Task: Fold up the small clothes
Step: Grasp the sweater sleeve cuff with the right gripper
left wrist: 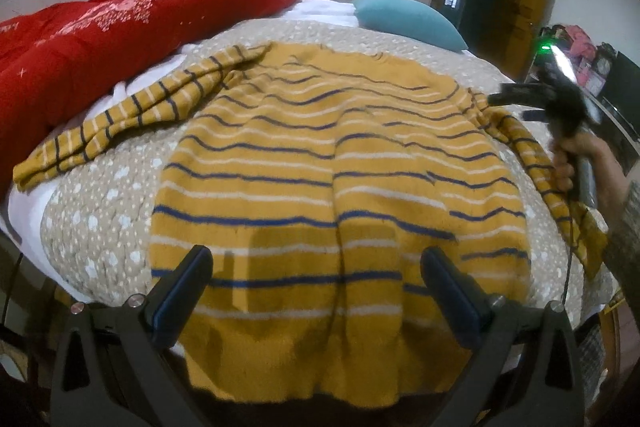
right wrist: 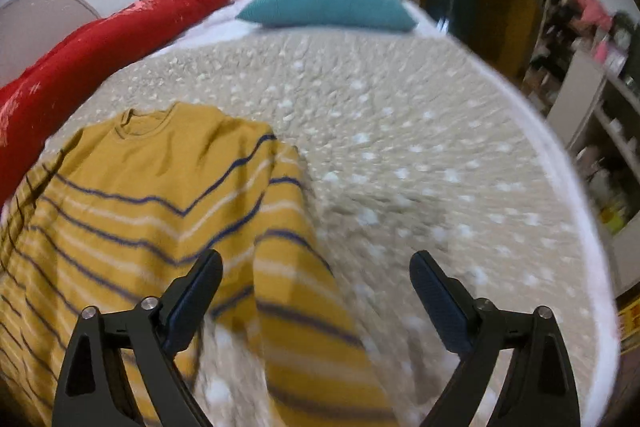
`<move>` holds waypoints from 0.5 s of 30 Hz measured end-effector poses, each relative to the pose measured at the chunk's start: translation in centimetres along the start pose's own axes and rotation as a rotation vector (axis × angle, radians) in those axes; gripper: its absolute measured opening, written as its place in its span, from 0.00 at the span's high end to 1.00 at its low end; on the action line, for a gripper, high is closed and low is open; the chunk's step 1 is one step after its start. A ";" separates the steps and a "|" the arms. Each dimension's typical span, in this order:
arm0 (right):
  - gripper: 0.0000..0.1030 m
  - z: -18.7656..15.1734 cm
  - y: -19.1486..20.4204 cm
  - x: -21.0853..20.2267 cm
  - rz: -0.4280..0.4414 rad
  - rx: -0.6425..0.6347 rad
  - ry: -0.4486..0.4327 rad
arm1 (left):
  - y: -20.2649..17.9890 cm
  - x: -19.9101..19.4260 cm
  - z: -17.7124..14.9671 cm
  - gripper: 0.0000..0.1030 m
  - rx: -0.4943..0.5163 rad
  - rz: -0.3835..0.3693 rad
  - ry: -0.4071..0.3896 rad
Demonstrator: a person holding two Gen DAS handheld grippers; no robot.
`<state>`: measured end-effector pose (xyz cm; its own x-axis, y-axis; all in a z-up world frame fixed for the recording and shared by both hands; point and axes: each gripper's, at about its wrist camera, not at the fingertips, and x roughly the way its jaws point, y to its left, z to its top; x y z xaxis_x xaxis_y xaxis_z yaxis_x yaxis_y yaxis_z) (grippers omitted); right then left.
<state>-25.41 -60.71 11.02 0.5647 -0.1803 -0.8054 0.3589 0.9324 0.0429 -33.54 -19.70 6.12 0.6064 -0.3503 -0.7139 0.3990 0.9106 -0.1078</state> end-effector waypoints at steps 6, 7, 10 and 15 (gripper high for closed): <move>0.91 1.8 -0.9 3.0 0.057 0.009 0.131 | 0.0 1.2 0.5 0.00 0.013 -0.020 0.019; 0.92 2.5 -1.1 2.9 -0.004 -0.015 0.118 | 0.0 1.5 0.6 0.00 0.013 -0.023 0.025; 0.94 5.4 -2.4 3.3 -0.142 -0.011 0.084 | -0.1 2.0 0.8 0.00 0.005 -0.034 0.033; 0.88 9.8 -1.7 6.6 -0.244 -0.014 0.126 | -0.4 2.4 0.8 0.00 0.001 -0.036 0.056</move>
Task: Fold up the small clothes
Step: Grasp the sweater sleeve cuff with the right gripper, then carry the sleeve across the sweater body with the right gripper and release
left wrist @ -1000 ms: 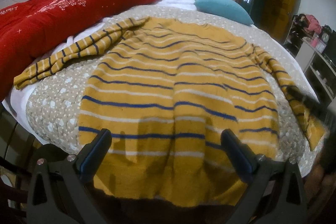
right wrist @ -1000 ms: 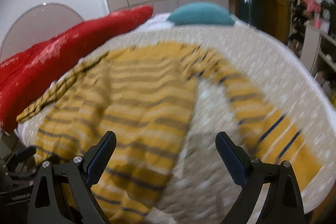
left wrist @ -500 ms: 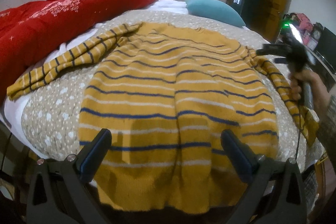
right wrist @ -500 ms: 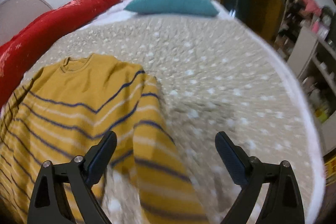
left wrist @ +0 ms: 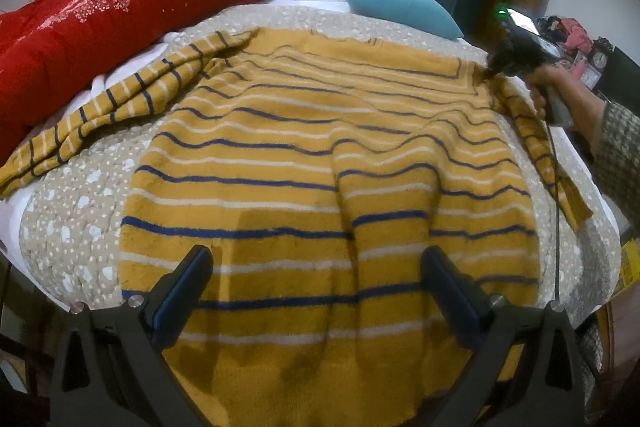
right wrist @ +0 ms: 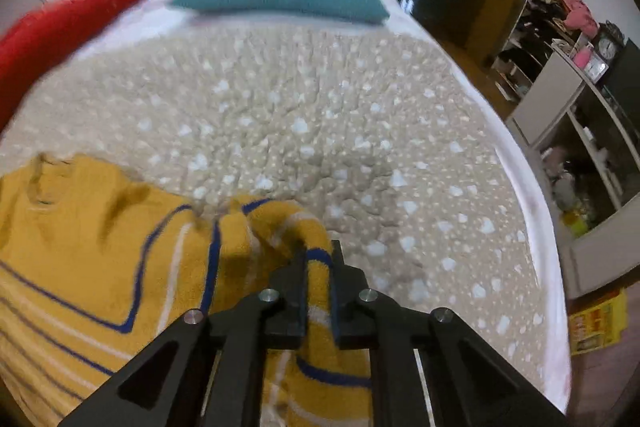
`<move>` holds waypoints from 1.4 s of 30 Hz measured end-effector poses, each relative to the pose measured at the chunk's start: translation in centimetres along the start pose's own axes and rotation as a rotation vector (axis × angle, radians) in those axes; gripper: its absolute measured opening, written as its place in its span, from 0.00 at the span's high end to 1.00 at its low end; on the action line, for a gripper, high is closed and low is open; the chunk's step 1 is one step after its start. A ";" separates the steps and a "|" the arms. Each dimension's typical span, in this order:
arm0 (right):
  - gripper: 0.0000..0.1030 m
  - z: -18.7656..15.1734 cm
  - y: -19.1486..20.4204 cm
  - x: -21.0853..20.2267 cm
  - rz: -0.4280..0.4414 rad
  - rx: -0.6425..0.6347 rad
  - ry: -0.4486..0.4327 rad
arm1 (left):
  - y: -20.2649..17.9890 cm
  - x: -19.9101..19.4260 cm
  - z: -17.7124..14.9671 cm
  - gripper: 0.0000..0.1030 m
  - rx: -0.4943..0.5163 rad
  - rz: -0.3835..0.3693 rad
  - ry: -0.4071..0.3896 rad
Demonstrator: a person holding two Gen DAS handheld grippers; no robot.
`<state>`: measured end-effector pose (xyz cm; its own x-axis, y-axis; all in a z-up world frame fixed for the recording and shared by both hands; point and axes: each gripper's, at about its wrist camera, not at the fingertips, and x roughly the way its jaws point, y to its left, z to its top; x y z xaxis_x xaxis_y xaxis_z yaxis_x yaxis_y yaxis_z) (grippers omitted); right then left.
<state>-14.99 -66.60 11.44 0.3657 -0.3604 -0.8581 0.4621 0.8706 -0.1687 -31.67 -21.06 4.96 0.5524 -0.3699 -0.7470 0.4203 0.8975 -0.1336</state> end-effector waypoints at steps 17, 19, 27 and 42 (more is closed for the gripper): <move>0.33 -21.8 -3.1 -13.2 0.328 -0.203 -0.067 | -2.7 -0.7 -1.6 0.00 0.040 -0.057 0.020; 0.33 -24.7 -2.7 -12.8 0.298 -0.242 -0.079 | -3.3 -1.0 -1.7 0.00 0.058 -0.054 0.021; 0.93 -26.3 -4.5 -12.9 0.241 -0.235 -0.137 | -3.8 -1.0 -1.2 0.00 0.063 -0.018 0.031; 0.54 -22.0 -23.2 -11.1 0.042 0.524 -0.195 | -1.5 -0.4 -1.1 0.00 -0.015 0.005 0.039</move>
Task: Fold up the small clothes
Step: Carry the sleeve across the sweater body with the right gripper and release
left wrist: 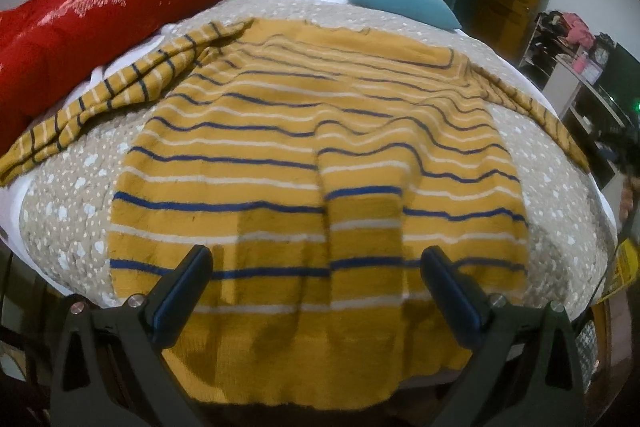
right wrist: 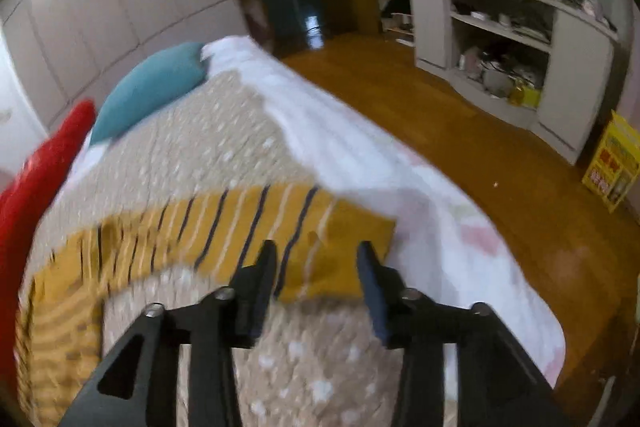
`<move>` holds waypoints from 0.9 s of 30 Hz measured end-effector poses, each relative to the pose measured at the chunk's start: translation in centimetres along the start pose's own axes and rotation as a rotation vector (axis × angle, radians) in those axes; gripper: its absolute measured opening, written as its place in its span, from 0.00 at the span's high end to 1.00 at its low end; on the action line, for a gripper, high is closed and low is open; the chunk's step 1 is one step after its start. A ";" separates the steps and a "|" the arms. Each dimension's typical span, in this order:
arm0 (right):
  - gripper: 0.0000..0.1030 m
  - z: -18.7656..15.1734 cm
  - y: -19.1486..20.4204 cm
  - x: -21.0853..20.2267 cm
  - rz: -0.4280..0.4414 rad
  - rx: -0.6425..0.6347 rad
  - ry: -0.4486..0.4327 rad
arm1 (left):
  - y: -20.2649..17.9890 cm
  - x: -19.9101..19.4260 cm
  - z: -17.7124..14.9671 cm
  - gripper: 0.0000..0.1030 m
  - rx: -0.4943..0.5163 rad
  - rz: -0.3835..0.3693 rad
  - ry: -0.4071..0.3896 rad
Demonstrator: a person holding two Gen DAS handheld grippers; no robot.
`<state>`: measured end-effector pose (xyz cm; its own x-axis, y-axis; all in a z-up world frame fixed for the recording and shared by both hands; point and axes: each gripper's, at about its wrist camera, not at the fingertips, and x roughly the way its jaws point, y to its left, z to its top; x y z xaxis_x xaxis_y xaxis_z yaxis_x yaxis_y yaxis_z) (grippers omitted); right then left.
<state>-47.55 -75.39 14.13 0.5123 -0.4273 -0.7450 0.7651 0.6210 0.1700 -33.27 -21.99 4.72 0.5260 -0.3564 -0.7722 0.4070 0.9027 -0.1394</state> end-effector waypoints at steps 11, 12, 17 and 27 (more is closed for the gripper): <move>0.53 -4.3 7.0 4.7 0.200 -0.177 0.162 | -0.2 -0.3 -0.7 0.00 0.015 -0.022 0.004; 0.53 -4.1 6.9 5.4 0.200 -0.168 0.177 | -0.2 -0.1 -0.8 0.00 0.014 -0.023 0.008; 0.53 -3.3 8.4 7.8 0.085 -0.251 0.149 | -0.7 0.9 -0.8 0.00 0.033 -0.019 0.036; 0.47 9.4 11.4 13.5 -0.510 -0.490 -0.024 | -0.8 1.5 -0.1 0.00 0.033 -0.003 0.035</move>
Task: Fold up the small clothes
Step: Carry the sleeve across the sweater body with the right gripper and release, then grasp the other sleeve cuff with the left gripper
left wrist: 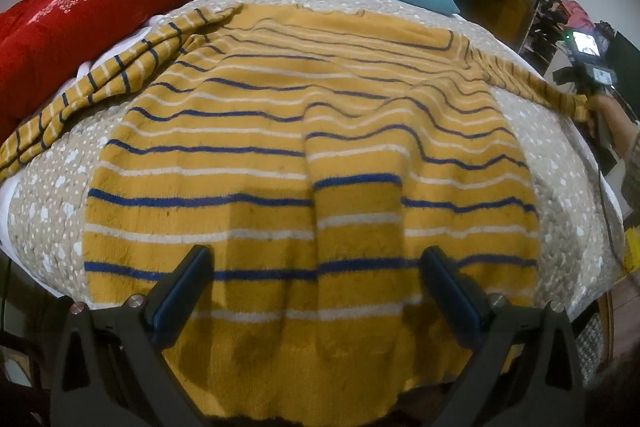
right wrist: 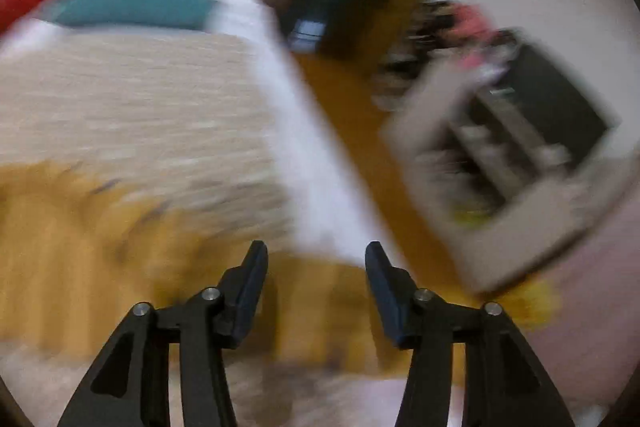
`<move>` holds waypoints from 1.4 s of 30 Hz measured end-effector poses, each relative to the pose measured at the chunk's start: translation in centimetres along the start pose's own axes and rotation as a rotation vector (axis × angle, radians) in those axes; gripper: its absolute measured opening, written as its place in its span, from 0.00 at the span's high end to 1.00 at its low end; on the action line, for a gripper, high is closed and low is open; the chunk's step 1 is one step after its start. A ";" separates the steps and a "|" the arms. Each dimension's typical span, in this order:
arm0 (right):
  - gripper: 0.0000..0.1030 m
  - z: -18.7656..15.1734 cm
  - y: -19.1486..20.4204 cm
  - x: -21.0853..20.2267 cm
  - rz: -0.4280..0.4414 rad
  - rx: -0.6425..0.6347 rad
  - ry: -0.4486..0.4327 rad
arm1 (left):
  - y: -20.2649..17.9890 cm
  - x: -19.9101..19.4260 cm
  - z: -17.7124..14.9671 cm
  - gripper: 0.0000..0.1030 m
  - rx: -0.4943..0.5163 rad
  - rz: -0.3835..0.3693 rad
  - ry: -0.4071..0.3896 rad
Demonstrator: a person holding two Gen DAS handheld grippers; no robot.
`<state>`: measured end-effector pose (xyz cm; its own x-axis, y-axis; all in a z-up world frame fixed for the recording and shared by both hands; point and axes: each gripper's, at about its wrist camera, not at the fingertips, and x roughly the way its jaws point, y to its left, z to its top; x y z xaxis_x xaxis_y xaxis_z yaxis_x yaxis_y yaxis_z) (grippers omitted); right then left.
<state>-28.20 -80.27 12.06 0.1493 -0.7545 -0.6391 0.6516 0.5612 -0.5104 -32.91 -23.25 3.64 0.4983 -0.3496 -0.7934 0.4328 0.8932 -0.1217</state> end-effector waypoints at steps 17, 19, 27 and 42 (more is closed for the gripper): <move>0.26 -12.8 4.0 -13.6 0.724 0.079 -0.019 | 11.9 -3.6 3.0 0.00 -0.216 0.176 -0.149; 0.25 -14.2 5.6 -15.7 0.755 0.038 -0.041 | 15.5 -4.6 3.6 0.00 -0.293 0.201 -0.174; 0.23 -18.6 10.7 -19.2 0.813 -0.093 -0.034 | 29.9 -4.4 4.5 0.00 -0.539 0.314 -0.175; 0.21 -20.8 12.1 -19.7 0.774 -0.048 -0.005 | 34.1 -2.3 8.8 0.81 -0.420 0.545 -0.140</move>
<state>-38.68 -51.57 6.50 0.5525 -0.1428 -0.8212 0.3275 0.9432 0.0564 -12.68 5.56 6.56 0.6661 0.1708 -0.7261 -0.2188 0.9754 0.0288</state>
